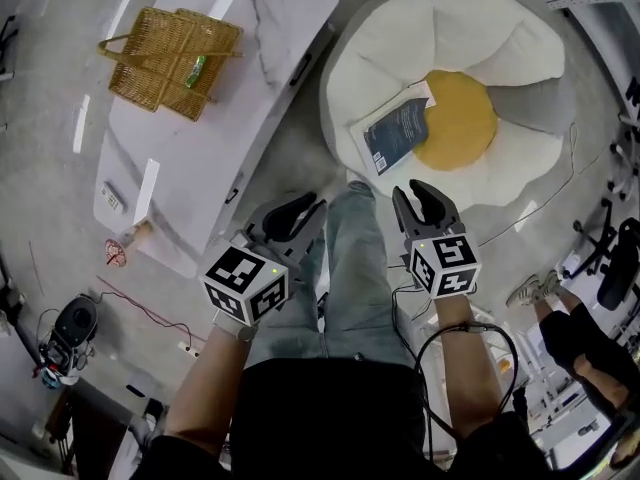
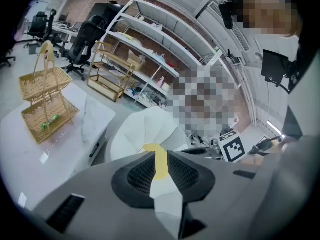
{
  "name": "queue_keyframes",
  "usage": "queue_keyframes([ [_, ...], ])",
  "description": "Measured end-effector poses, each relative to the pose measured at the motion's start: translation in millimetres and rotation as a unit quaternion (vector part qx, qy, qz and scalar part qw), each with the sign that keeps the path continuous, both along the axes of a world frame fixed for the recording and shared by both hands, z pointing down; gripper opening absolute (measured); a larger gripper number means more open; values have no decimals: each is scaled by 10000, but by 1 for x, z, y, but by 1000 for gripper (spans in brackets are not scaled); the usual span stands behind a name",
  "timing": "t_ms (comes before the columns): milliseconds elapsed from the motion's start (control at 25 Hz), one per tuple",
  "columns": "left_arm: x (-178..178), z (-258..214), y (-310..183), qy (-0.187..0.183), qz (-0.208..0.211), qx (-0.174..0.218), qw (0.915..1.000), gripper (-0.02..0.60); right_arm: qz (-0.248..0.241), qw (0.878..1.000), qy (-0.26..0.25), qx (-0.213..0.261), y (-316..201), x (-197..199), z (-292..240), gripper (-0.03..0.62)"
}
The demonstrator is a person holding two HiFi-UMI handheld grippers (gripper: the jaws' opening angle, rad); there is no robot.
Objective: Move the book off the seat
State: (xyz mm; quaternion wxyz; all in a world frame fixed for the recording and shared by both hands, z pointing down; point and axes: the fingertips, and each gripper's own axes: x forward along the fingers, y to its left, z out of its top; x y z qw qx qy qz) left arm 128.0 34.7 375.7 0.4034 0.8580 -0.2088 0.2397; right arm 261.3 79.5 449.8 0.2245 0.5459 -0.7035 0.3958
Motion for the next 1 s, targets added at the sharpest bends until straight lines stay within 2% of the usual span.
queue_keyframes([
  [320, 2, 60, 2, -206, -68, -300, 9993, 87, 4, 9988, 78, -474, 11, 3, 66, 175],
  [800, 9, 144, 3, -313, -120, -682, 9971, 115, -147, 9963, 209, -817, 11, -4, 155, 249],
  [1000, 7, 180, 9, -437, -11, -771, 9961, 121, -170, 9944, 260, -1011, 14, -7, 196, 268],
])
